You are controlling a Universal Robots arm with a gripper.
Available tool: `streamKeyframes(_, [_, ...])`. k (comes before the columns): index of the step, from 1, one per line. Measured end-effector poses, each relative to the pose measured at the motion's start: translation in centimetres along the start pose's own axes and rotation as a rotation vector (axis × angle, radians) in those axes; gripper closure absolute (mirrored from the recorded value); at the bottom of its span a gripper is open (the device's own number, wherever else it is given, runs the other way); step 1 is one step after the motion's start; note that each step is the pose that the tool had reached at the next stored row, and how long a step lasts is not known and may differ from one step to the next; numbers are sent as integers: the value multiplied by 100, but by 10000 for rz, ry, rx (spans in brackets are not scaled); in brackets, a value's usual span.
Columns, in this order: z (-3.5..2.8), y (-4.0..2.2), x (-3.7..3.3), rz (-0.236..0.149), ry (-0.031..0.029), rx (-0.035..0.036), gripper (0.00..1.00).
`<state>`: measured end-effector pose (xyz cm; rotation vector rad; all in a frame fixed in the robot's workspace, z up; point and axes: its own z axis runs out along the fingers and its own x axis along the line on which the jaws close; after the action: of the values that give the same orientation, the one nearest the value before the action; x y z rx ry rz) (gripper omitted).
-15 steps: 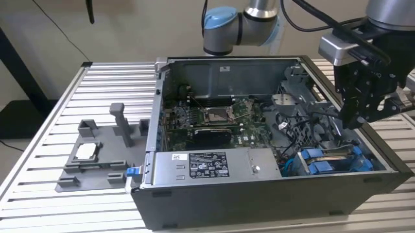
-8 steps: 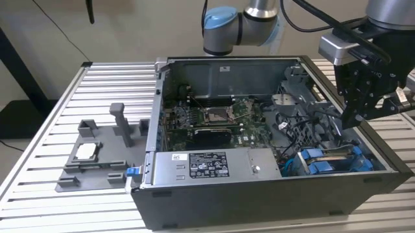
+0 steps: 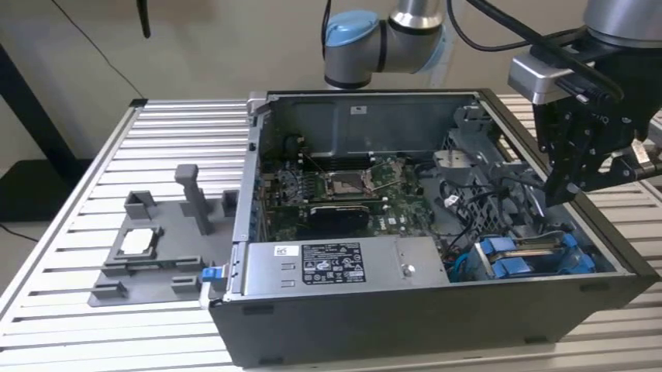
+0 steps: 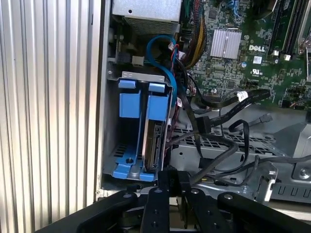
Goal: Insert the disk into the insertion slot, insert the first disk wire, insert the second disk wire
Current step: 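Insert the first disk wire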
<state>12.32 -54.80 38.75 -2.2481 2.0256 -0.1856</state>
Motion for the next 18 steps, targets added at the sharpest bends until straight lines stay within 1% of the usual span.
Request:
streamKeyframes(1, [2, -2, 0, 2, -14, -126, 81])
streamKeyframes(2, [5, -11, 2, 2, -31, -278, 81])
streamKeyframes(3, [9, -29, 5, 1, -48, -449, 81])
streamKeyframes(4, [13, -47, 9, 1, -63, -599, 81])
streamKeyframes(5, [20, -70, 15, 0, -77, -728, 81])
streamKeyframes(6, [28, -93, 21, 0, -88, -828, 81])
streamKeyframes(10, [63, -190, 53, 0, -124, -1165, 81])
streamKeyframes(11, [72, -212, 61, 0, -132, -1235, 81])
streamKeyframes(12, [83, -235, 68, 1, -136, -1287, 81])
streamKeyframes(13, [100, -253, 73, 1, -144, -1308, 81])
streamKeyframes(15, [136, -276, 79, 13, -160, -1310, 81])
streamKeyframes(18, [182, -290, 87, 46, -174, -1322, 81])
